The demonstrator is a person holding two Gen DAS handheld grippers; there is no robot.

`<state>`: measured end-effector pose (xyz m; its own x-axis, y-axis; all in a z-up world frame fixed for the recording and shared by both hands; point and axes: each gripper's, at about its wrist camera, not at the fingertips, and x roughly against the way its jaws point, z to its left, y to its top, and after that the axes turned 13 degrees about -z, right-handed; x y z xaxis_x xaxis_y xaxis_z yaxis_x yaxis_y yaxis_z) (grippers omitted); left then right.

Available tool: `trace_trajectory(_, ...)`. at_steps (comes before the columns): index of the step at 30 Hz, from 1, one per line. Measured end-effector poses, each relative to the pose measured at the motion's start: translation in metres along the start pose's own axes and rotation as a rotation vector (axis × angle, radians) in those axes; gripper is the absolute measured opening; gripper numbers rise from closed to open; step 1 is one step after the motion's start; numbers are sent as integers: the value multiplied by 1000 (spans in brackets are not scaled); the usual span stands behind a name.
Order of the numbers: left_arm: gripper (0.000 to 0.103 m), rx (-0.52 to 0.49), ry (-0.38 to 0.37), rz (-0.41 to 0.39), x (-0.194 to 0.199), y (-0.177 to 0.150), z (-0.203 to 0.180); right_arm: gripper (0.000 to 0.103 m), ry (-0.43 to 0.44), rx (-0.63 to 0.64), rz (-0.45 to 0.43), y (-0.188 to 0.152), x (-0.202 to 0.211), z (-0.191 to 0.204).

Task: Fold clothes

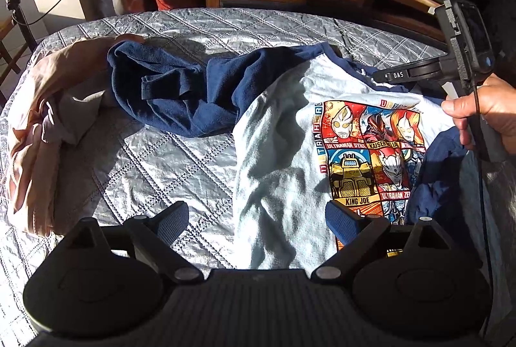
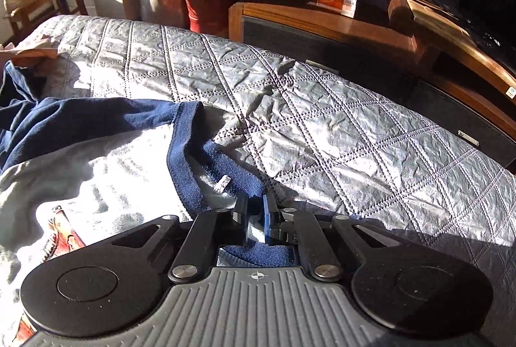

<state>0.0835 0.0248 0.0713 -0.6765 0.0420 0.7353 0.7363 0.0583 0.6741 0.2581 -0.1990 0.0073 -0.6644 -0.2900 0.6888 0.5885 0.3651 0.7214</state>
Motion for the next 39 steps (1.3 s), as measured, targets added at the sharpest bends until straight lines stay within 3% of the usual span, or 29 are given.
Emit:
trace_trajectory(1, 90, 2, 0, 0, 0, 0, 1, 6, 13, 7, 2, 3, -1, 3)
trace_trajectory(5, 90, 10, 0, 4, 0, 0, 1, 5, -31, 15, -132, 24, 7, 11)
trace_trajectory(7, 90, 7, -3, 2, 1, -1, 0, 8, -114, 124, -277, 35, 17, 22)
trace_trajectory(8, 90, 5, -5, 2, 2, -1, -1, 15, -179, 188, -311, 38, 16, 27)
trace_trajectory(9, 90, 3, -6, 3, 2, -1, -1, 28, -217, 212, -290, 41, 13, 29)
trace_trajectory(10, 90, 3, -8, 4, 2, -1, -1, 33, -249, 228, -259, 44, 8, 30)
trace_trajectory(12, 90, 4, -10, 5, 2, -1, -1, 51, -263, 122, -281, 44, 17, 23)
trace_trajectory(13, 90, 8, -10, 4, 3, -1, 0, 55, -265, 77, -301, 42, 24, 23)
trace_trajectory(16, 90, 29, -9, -6, 6, 2, 3, 55, -122, -111, -284, 23, 44, 34)
trace_trajectory(22, 90, 8, 22, -27, 9, 3, 4, 51, 70, 24, -210, -7, 33, 125)
trace_trajectory(25, 91, 10, 30, -30, 8, 4, 5, 64, 142, 53, -180, -17, 29, 157)
trace_trajectory(27, 92, 13, 29, -33, 8, 4, 7, 60, 105, -29, -172, -20, 40, 144)
trace_trajectory(29, 103, 10, 17, -39, 9, 4, 7, 60, 31, -120, -221, -37, 70, 117)
trace_trajectory(31, 97, 0, 17, -45, 11, 5, 7, 64, -45, -211, -270, -53, 99, 89)
trace_trajectory(32, 97, -10, 32, -49, 12, 5, 7, 71, -82, -257, -294, -61, 113, 76)
trace_trajectory(34, 97, 2, 36, -56, 14, 7, 12, 70, -157, -348, -308, -79, 139, 48)
trace_trajectory(35, 97, 10, 35, -58, 15, 7, 14, 64, -182, -374, -293, -95, 157, 36)
trace_trajectory(37, 97, 14, 44, -62, 16, 8, 18, 63, -195, -370, -269, -123, 190, 27)
trace_trajectory(39, 97, 19, 55, -65, 17, 9, 22, 63, -139, -268, -238, -144, 217, 46)
